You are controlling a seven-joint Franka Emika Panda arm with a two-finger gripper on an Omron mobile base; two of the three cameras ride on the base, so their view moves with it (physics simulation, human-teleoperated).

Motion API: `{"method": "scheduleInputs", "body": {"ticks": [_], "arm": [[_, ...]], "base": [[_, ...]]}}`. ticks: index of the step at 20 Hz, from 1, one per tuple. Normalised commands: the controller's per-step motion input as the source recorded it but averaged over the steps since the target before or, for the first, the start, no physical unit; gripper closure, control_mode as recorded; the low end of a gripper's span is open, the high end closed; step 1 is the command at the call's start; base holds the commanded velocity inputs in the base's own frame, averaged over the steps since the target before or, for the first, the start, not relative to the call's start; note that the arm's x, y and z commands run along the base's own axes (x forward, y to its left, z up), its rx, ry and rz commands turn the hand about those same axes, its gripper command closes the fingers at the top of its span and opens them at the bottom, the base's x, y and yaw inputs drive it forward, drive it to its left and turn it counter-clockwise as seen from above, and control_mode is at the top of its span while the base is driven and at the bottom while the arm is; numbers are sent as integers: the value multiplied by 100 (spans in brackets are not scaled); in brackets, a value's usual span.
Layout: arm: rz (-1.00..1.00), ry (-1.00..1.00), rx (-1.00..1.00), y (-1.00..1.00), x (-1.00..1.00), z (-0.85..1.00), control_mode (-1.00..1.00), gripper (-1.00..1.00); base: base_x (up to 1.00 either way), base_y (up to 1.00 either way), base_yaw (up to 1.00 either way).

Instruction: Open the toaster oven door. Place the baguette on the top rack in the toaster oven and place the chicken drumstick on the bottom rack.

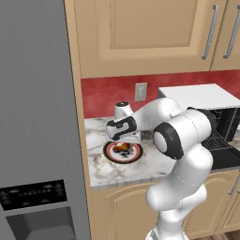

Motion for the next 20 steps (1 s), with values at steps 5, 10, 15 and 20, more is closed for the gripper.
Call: {"method": "scheduleInputs", "body": {"ticks": [5,10,15,20], "arm": [[-13,0,0,0,9,0,-100,-100],[-11,0,0,-1,1,-4,-100,-100],[-11,0,0,-1,14,-18,-100,-100],[-10,0,0,-3,26,-18,-100,-100]], "base": [[0,0,0],[0,0,0],[0,0,0],[0,0,0]]}}
